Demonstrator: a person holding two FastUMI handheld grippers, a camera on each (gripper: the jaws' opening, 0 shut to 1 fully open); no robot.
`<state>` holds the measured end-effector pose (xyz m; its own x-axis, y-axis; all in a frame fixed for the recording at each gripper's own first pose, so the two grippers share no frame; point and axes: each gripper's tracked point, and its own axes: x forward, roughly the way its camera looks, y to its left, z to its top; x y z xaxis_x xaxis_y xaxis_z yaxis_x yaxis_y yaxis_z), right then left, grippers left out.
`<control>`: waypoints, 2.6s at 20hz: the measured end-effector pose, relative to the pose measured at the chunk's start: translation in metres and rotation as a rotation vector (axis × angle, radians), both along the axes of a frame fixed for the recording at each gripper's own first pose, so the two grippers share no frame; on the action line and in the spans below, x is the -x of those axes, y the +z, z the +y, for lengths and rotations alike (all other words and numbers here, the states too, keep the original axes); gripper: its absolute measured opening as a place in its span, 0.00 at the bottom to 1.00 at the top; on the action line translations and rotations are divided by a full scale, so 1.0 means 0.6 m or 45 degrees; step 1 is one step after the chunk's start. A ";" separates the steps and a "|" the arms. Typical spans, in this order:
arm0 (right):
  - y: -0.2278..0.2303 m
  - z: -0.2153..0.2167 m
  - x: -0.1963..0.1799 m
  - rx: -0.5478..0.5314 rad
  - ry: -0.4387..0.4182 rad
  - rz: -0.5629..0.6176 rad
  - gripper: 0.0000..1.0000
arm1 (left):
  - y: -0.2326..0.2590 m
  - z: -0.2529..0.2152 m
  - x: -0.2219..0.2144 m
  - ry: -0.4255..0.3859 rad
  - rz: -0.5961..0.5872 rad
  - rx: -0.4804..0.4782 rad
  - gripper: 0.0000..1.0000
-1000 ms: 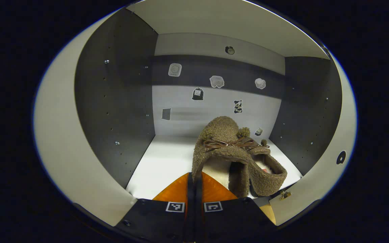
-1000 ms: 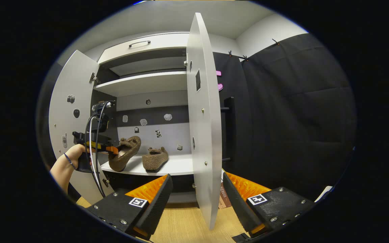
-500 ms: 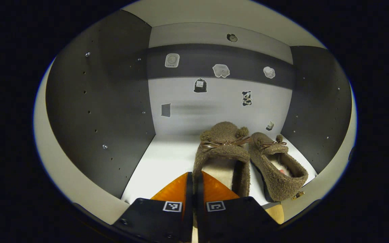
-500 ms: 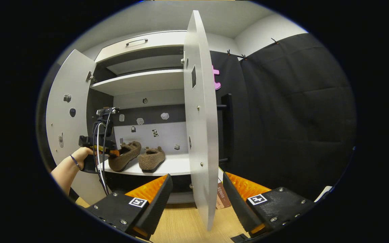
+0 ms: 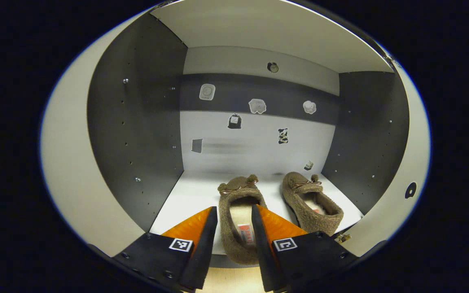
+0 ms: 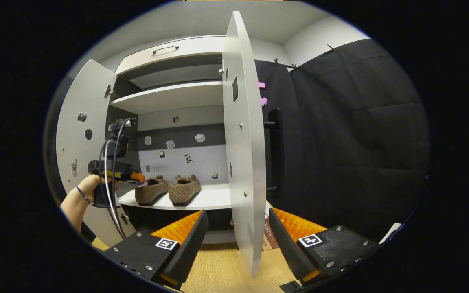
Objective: Grab one shoe with the right hand and put it into the shoe cabinet, grab the other shoe with the left hand and put it into the shoe cabinet; then close the right door with the right hand and the left door with the left hand.
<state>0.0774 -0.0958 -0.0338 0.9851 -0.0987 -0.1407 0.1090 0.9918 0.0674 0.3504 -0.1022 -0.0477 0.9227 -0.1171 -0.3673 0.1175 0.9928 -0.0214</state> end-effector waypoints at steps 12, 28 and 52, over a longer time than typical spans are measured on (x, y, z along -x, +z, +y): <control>-0.005 -0.045 0.022 0.021 -0.017 -0.003 0.92 | 0.143 0.017 0.189 -0.053 -0.270 0.047 0.99; -0.063 -0.163 0.004 0.041 -0.154 0.040 0.92 | 0.120 0.145 0.434 0.012 -0.339 0.103 0.99; -0.071 -0.021 -0.027 0.010 0.026 0.021 0.88 | 0.073 0.337 0.489 0.161 -0.365 0.039 0.97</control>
<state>0.0933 -0.1084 -0.0766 0.9846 -0.0797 -0.1559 0.0896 0.9943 0.0580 0.0567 0.1002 -0.0038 0.9961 -0.0018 -0.0877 -0.0013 0.9994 -0.0354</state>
